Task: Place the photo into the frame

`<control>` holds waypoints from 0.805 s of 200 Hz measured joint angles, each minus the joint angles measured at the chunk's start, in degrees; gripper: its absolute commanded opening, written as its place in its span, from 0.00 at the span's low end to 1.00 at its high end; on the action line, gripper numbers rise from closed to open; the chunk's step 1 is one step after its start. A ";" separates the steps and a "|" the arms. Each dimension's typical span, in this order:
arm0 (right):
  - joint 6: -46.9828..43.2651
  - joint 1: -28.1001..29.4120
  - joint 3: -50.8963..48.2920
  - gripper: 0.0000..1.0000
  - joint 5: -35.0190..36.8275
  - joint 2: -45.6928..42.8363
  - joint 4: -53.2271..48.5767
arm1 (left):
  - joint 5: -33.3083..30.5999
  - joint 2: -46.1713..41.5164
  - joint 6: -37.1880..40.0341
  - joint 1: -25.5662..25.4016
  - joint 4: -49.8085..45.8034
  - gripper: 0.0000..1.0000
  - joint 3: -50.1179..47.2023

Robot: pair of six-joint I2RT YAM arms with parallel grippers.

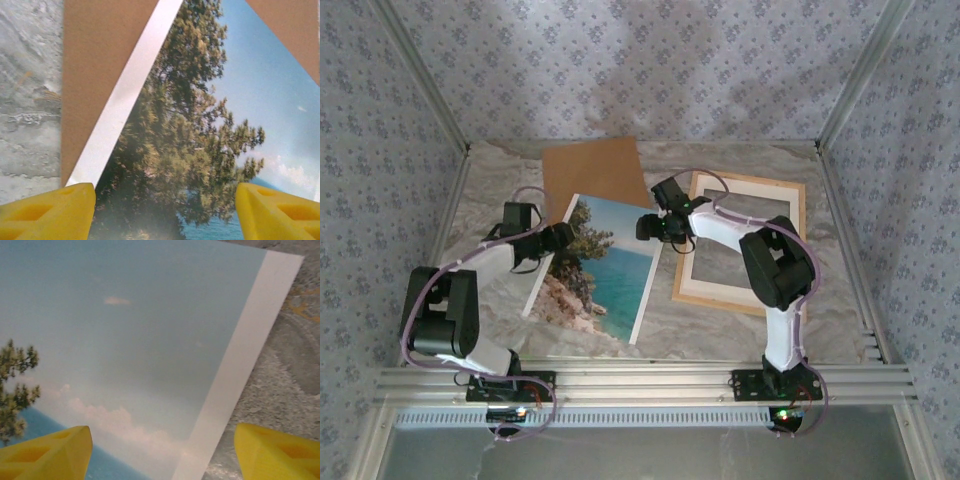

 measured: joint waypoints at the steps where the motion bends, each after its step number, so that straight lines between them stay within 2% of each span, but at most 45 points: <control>1: 0.00 -0.02 0.02 0.76 0.07 0.02 -0.04 | -0.17 0.00 0.04 0.00 0.00 0.74 0.02; 93: -0.02 -0.92 8.22 0.75 6.45 6.91 -2.10 | -1.68 7.39 0.28 0.00 1.29 0.74 4.17; 161: 0.09 -2.51 10.49 0.75 6.54 9.25 -2.40 | -1.46 9.07 0.70 0.02 2.75 0.74 4.17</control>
